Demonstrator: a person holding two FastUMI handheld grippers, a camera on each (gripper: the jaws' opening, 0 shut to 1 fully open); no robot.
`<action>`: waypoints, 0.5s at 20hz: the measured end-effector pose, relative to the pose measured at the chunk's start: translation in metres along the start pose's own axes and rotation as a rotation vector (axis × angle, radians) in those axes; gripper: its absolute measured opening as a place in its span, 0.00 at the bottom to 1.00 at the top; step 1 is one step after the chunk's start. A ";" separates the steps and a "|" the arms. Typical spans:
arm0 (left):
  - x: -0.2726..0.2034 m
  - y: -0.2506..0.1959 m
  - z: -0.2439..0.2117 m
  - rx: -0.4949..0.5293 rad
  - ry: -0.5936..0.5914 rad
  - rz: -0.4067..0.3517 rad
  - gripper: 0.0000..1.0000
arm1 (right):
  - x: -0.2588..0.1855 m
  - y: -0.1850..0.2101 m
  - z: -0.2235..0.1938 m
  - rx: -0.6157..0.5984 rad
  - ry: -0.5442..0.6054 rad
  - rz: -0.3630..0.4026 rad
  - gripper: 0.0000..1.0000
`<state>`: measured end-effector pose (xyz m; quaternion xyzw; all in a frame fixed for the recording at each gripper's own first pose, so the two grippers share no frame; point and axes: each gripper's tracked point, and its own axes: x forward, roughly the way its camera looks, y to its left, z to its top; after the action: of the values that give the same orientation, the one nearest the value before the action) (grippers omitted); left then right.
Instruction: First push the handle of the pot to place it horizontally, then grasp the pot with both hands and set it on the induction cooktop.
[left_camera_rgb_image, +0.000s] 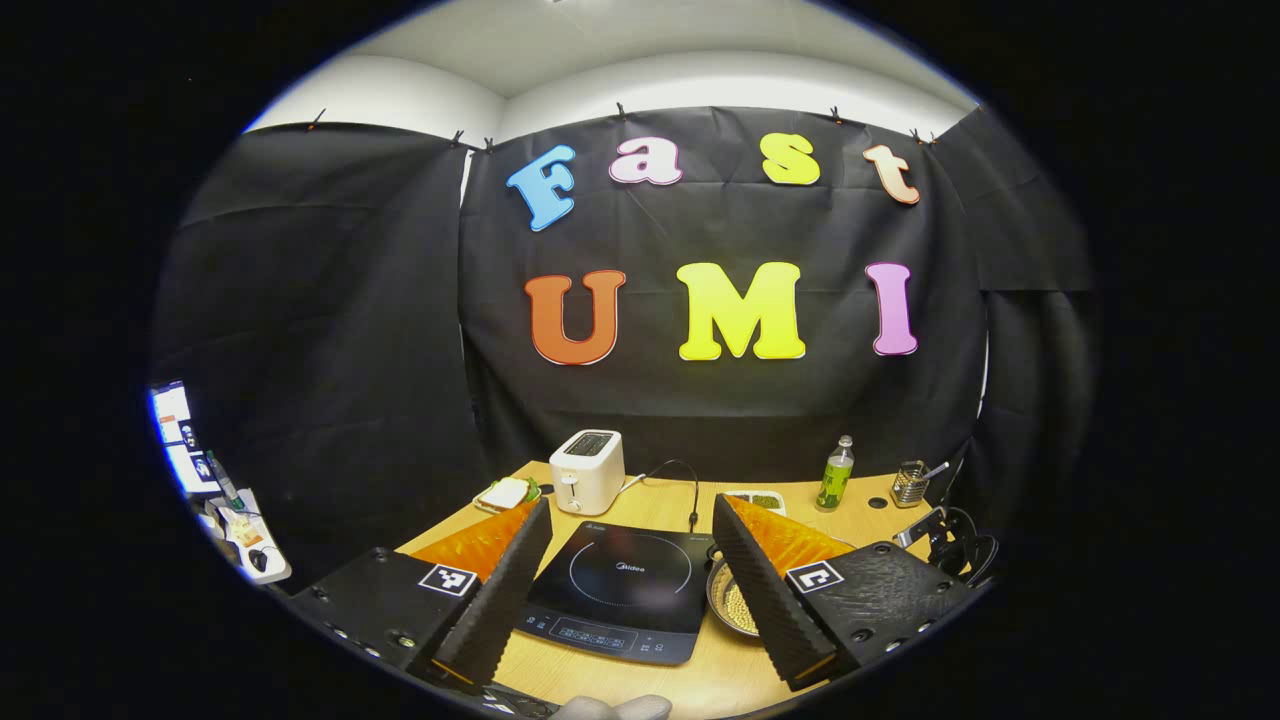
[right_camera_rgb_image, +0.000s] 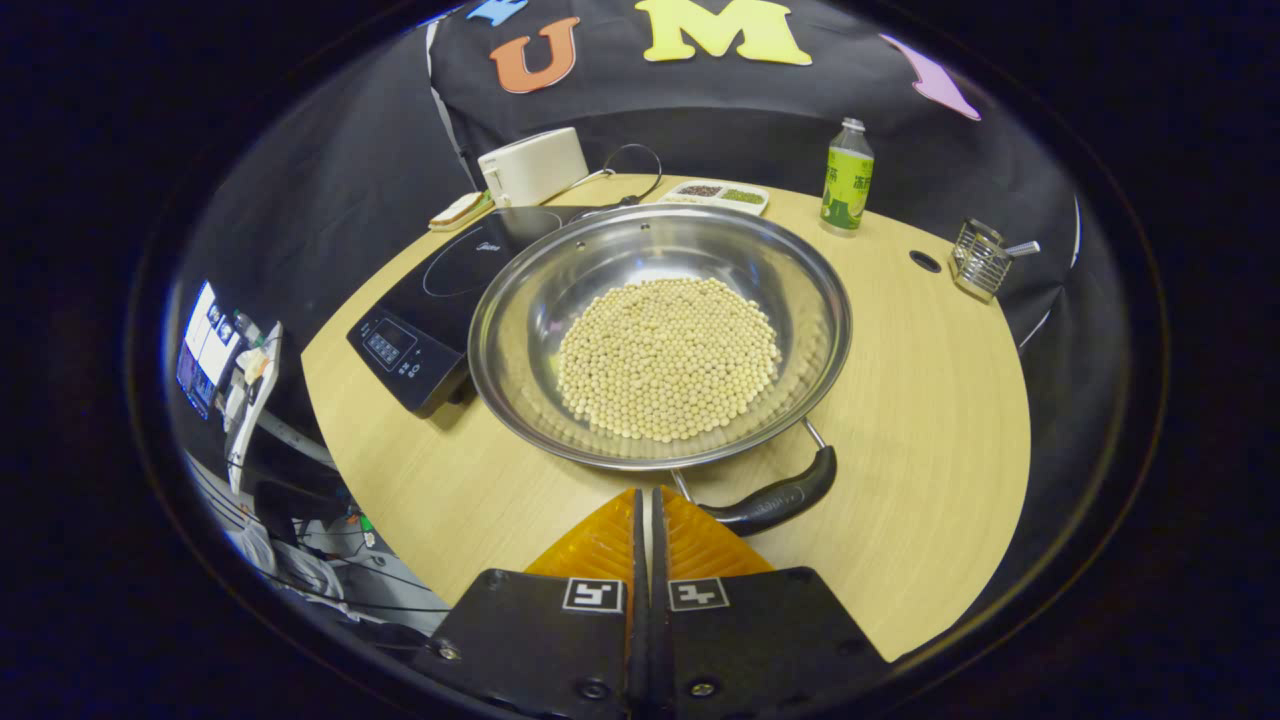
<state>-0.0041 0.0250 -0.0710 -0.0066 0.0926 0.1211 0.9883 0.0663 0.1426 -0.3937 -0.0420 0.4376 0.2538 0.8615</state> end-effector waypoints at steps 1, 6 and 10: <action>-0.001 -0.003 -0.001 -0.003 0.005 0.004 0.96 | -0.001 -0.004 0.001 -0.007 0.001 0.000 0.04; -0.002 -0.017 -0.003 -0.015 0.016 0.028 0.96 | -0.001 -0.024 0.004 -0.018 0.000 0.007 0.04; -0.004 -0.025 -0.003 -0.021 0.022 0.053 0.96 | -0.002 -0.039 0.009 -0.025 0.000 0.018 0.04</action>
<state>-0.0022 -0.0005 -0.0739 -0.0159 0.1022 0.1484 0.9835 0.0907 0.1111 -0.3927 -0.0489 0.4348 0.2669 0.8587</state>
